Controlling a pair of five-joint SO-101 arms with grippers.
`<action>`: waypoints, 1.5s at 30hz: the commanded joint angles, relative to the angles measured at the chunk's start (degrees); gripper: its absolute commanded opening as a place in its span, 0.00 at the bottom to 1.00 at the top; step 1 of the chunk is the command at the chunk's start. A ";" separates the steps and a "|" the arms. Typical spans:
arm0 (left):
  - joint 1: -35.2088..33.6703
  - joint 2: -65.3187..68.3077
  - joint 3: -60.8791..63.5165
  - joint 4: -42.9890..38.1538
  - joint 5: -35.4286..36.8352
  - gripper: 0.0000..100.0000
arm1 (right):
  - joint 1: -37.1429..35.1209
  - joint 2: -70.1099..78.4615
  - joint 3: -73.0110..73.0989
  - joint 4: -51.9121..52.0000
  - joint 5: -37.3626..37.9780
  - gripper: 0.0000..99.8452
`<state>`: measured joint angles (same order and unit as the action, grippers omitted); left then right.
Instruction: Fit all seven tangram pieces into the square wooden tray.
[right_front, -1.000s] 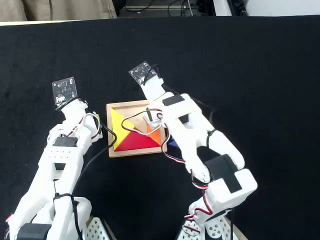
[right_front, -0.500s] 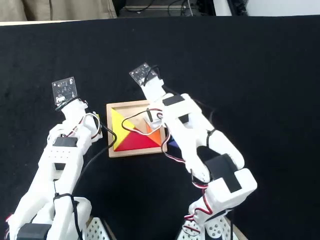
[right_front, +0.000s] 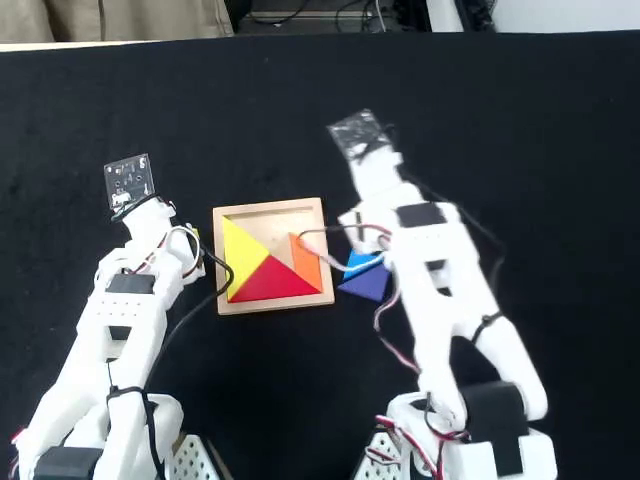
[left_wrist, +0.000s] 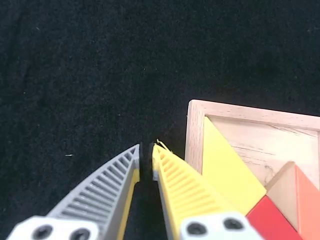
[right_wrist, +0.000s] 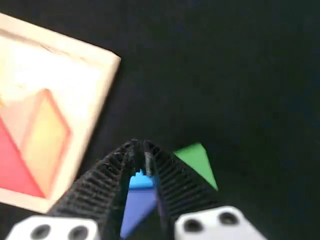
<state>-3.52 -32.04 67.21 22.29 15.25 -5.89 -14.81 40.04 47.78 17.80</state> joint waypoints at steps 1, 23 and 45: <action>0.92 -1.41 -0.22 -1.05 -0.35 0.06 | 5.27 2.15 -6.46 5.89 -0.70 0.18; 1.01 -1.41 -0.31 -1.05 -0.44 0.06 | 5.36 23.16 -22.46 16.09 3.08 0.28; 1.01 -1.41 -0.31 -1.05 -0.44 0.06 | 5.45 27.03 -19.03 13.98 13.63 0.27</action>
<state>-3.34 -32.04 67.21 22.29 15.25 -1.32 11.38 24.48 59.03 29.23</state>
